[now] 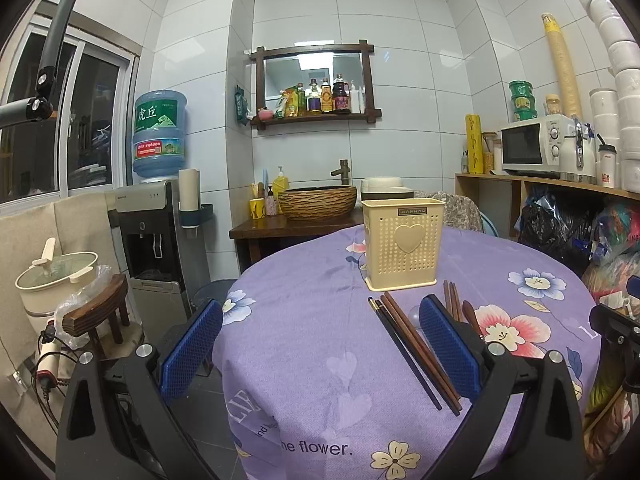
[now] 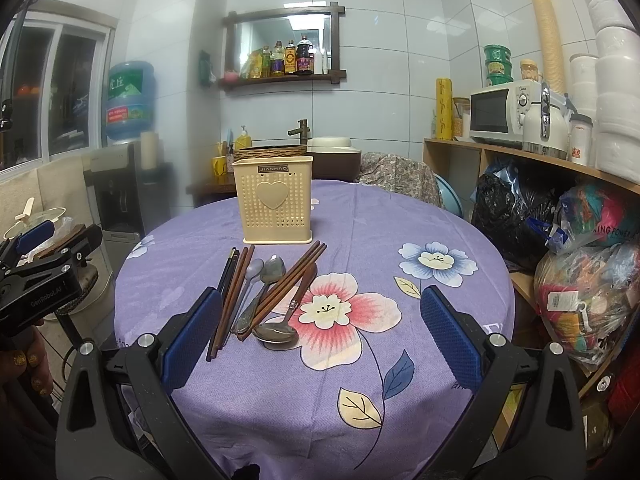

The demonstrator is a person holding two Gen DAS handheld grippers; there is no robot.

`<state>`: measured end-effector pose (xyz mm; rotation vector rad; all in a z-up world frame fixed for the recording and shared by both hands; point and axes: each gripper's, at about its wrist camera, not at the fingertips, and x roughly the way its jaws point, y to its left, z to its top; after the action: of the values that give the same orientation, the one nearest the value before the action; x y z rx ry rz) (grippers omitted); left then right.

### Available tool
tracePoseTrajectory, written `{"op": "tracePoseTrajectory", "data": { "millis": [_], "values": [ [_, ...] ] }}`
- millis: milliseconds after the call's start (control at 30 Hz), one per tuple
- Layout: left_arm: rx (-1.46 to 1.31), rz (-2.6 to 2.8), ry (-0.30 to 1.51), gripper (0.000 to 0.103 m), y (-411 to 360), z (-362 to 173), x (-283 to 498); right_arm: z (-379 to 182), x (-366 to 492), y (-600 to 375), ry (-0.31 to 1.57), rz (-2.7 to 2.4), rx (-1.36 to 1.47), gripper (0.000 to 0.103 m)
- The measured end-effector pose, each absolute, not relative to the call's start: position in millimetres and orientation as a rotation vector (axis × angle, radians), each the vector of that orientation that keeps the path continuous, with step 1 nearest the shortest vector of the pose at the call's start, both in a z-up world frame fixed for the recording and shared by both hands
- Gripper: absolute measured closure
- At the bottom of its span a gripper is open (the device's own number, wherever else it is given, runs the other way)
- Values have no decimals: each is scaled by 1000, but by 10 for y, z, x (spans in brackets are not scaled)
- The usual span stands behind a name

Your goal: Organize utensils

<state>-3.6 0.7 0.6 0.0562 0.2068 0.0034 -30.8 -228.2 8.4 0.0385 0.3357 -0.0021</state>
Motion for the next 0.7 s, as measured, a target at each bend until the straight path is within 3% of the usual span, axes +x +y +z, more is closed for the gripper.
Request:
{"op": "tracePoseTrajectory", "data": {
  "millis": [700],
  "values": [
    [61, 7, 211, 5, 23, 0, -40, 93, -303, -2280, 336, -2, 39, 5]
  ]
}}
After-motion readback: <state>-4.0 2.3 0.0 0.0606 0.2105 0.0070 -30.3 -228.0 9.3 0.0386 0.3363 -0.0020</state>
